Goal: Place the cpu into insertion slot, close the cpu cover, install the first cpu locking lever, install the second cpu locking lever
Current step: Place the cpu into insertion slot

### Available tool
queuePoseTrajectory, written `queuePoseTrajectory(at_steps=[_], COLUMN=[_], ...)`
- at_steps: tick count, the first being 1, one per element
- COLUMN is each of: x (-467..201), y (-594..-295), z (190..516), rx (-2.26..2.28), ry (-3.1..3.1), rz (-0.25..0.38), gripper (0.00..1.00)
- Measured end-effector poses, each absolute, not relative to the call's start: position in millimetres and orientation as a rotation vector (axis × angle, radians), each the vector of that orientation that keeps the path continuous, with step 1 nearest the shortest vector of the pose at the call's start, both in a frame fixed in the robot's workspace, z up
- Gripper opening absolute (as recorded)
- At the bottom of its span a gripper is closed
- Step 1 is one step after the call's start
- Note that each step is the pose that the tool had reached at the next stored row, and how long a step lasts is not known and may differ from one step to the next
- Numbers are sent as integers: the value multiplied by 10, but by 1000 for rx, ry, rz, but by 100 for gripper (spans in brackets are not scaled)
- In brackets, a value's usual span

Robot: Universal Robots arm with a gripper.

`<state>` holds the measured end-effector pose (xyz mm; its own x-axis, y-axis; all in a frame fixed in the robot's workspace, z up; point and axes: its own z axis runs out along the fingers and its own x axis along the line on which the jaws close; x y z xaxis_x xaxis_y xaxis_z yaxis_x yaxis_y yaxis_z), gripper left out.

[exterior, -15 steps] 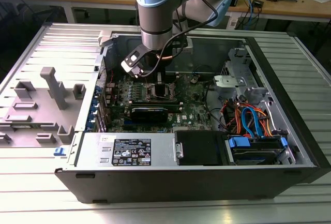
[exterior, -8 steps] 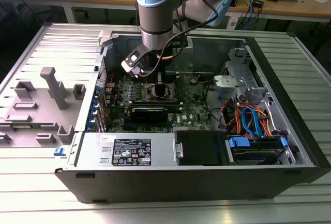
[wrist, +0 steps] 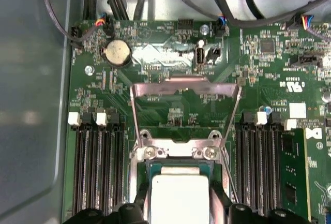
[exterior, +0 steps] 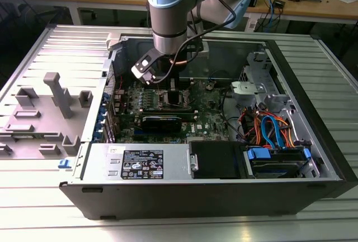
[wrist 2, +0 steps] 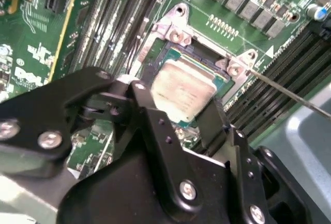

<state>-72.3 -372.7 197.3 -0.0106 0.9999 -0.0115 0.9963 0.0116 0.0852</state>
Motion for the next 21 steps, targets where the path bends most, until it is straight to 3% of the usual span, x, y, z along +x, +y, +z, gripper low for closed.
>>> queuePoseTrajectory(at_steps=[2, 21], x=[-724, -724], y=[-3727, -3727], z=[1974, 2145], rx=[2160, 2161], ry=[2184, 2185], rz=[80, 80], gripper=[68, 68])
